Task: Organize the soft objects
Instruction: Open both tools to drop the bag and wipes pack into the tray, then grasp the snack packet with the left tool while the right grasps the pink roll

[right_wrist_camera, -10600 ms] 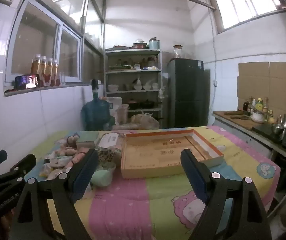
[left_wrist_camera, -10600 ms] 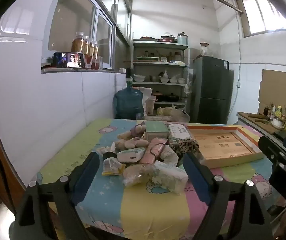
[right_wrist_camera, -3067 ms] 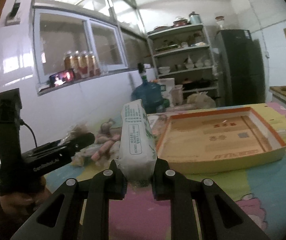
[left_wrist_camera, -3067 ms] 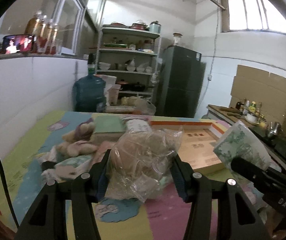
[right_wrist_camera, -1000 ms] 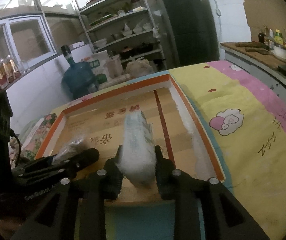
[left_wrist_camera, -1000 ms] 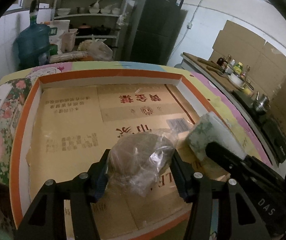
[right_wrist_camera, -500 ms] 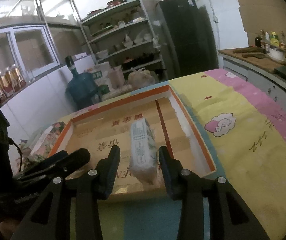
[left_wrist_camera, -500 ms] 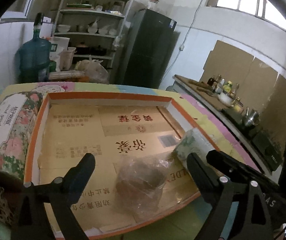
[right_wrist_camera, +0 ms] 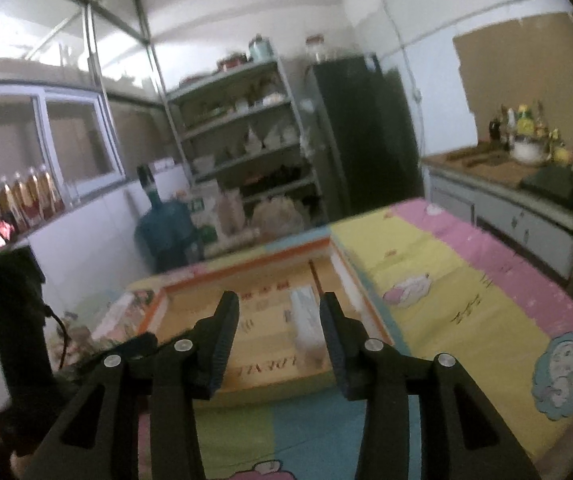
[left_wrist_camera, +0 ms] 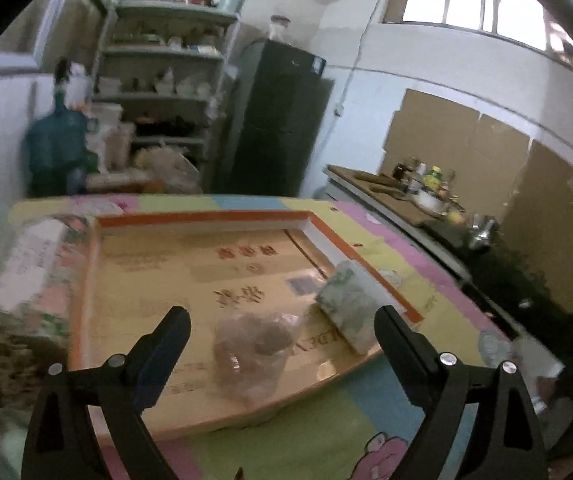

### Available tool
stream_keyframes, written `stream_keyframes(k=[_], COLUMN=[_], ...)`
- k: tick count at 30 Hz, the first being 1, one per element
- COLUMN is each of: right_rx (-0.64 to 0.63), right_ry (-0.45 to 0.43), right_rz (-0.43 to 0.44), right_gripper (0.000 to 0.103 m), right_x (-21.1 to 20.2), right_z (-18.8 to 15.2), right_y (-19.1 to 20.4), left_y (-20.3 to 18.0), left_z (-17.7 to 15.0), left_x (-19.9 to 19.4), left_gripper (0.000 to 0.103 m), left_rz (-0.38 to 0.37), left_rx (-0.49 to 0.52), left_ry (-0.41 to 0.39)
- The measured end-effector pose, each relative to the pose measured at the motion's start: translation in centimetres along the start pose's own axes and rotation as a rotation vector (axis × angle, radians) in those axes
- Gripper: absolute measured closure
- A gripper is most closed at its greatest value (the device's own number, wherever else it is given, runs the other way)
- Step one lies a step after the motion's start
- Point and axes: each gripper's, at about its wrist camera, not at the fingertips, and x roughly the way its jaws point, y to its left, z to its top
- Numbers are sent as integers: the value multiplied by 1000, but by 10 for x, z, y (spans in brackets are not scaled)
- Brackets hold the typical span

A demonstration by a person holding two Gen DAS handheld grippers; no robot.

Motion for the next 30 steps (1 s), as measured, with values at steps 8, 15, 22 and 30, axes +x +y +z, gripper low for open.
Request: stream_keyframes(k=[8, 15, 22, 30], right_rx=[-17, -95, -82, -40], right_ry=[-24, 18, 65, 42], right_rz=[57, 134, 206, 255], right_gripper=[51, 34, 28, 28], right_x=[-27, -32, -28, -30], right_z=[-11, -27, -47, -65], right_y=[21, 55, 88, 115], left_y=[5, 33, 68, 106], left_z=[-13, -26, -37, -53], left_x=[-70, -127, -168, -180], left_gripper=[10, 10, 10, 10], left_rz=[154, 245, 168, 134], left_rx=[40, 63, 52, -32], left_ry=[-205, -313, -320, -220])
